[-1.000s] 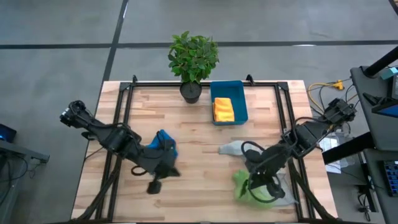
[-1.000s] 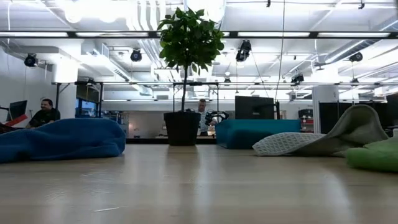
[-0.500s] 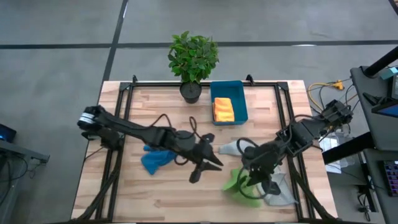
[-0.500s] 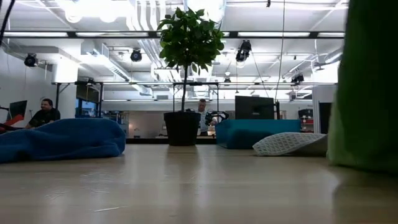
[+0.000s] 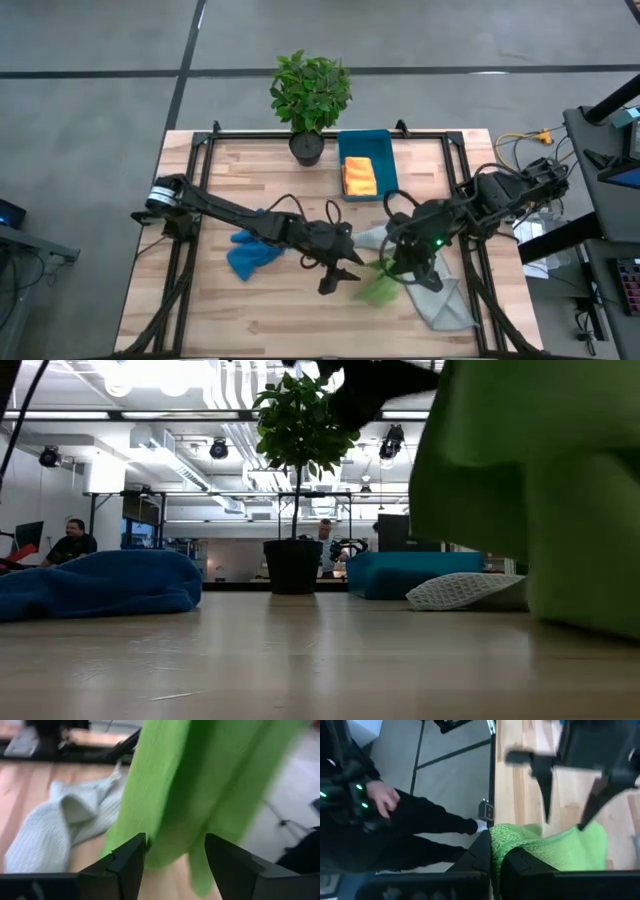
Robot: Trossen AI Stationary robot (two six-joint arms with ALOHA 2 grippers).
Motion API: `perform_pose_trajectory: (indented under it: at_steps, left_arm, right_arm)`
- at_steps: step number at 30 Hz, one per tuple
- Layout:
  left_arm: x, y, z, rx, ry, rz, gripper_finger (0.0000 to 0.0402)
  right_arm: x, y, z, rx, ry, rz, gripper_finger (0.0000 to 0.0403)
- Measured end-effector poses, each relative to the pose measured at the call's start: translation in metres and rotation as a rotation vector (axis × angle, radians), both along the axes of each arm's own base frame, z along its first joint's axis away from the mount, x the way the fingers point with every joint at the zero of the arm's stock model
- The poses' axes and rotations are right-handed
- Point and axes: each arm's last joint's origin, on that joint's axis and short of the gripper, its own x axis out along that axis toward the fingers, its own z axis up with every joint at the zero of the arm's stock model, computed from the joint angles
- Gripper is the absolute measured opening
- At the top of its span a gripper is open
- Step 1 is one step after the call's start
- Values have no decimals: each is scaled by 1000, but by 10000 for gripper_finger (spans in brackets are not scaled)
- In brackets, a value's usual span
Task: Fold microfiber towels
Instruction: Fold the green microfiber towel
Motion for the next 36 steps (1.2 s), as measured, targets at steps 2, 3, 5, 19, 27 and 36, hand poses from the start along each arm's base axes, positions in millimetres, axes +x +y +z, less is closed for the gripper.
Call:
perform_pose_trajectory:
  at_steps: [2, 3, 5, 19, 27, 36]
  left_arm:
    - [4, 1, -9, 29, 14, 56, 192]
    - [4, 3, -13, 45, 22, 90, 192]
    - [4, 5, -18, 74, 32, 146, 192]
    - [-5, 9, -42, 194, 99, 93, 28]
    - [-47, 19, -9, 314, 255, 57, 1]
    - [-140, 19, 66, 308, 294, 17, 0]
  right_arm:
    - [-1, -1, 4, 5, -13, -3, 8]
    - [-1, -1, 5, 8, -17, -4, 9]
    - [-2, -2, 7, 13, -21, -6, 9]
    - [-2, -1, 8, 27, -16, -18, 8]
    - [-7, -3, 2, -43, 33, 2, 8]
    - [-14, 5, -8, -176, 62, 100, 8]
